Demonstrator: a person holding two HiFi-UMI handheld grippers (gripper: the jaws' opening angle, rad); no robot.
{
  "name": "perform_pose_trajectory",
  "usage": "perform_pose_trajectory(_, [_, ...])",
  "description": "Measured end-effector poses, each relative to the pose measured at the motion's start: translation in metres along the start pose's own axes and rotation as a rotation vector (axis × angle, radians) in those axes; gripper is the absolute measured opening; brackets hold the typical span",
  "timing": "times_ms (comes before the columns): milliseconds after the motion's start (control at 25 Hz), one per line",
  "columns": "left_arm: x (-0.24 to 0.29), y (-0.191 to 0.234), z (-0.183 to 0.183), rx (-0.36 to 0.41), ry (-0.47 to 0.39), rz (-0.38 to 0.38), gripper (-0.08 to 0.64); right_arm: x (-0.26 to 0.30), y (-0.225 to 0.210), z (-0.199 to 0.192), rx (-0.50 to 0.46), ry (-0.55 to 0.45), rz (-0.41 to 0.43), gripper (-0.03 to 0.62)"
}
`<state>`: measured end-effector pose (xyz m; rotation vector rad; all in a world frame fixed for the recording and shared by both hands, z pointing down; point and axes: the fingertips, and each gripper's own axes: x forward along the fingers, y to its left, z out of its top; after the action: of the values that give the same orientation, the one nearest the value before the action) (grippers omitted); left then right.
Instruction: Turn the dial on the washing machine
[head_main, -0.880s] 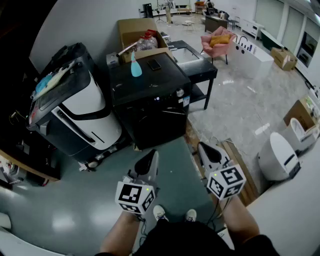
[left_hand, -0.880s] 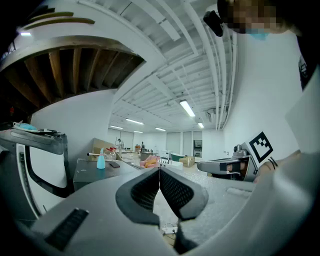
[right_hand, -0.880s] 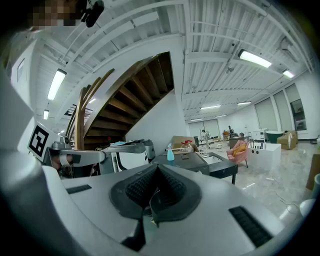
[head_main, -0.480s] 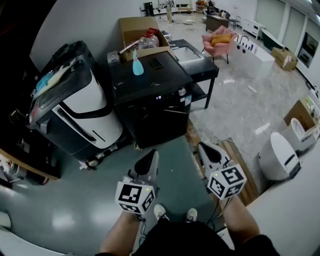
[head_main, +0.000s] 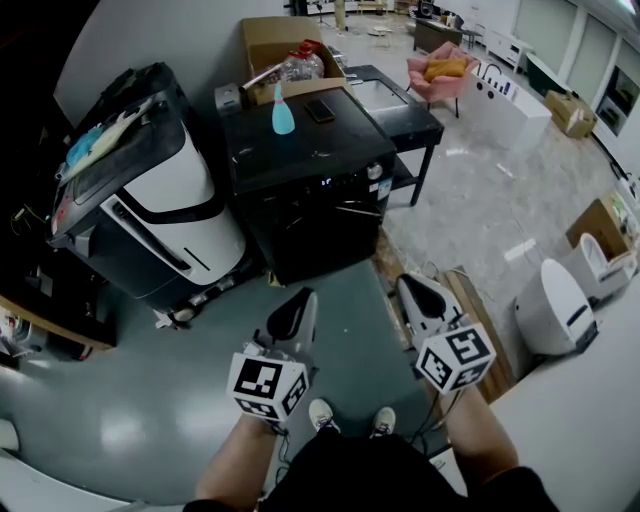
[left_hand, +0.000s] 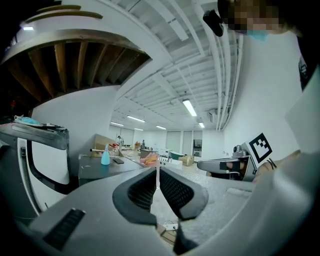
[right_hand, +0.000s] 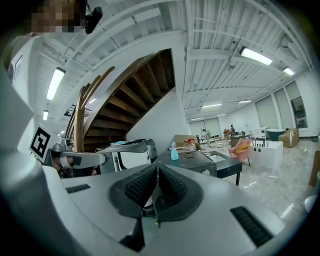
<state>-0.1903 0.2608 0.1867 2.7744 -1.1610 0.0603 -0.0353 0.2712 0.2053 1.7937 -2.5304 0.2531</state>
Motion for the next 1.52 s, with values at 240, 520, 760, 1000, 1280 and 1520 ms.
perform_pose_trajectory(240, [-0.001, 0.033, -0.009, -0.011, 0.016, -0.039, 0.095, 0.03, 0.013, -0.006, 0.012, 0.001, -0.016, 0.08])
perform_pose_trajectory(520, [-0.004, 0.074, -0.013, 0.002, 0.021, -0.07, 0.214, 0.069, 0.035, -0.011, -0.019, 0.001, -0.03, 0.178])
perform_pose_trajectory(760, [-0.004, 0.102, -0.01, 0.012, 0.007, -0.066, 0.233, 0.096, 0.047, -0.01, -0.031, -0.002, -0.029, 0.198])
perform_pose_trajectory(1000, [0.009, 0.12, -0.009, 0.006, 0.006, -0.046, 0.245, 0.119, 0.04, -0.006, -0.051, -0.004, -0.023, 0.217])
perform_pose_trajectory(1280, [0.051, 0.129, -0.008, 0.01, 0.014, -0.015, 0.256, 0.153, 0.0, -0.002, -0.048, 0.005, -0.008, 0.243])
perform_pose_trajectory(1520, [0.112, 0.135, -0.001, 0.012, 0.011, 0.061, 0.259, 0.193, -0.063, 0.001, -0.037, 0.014, 0.041, 0.258])
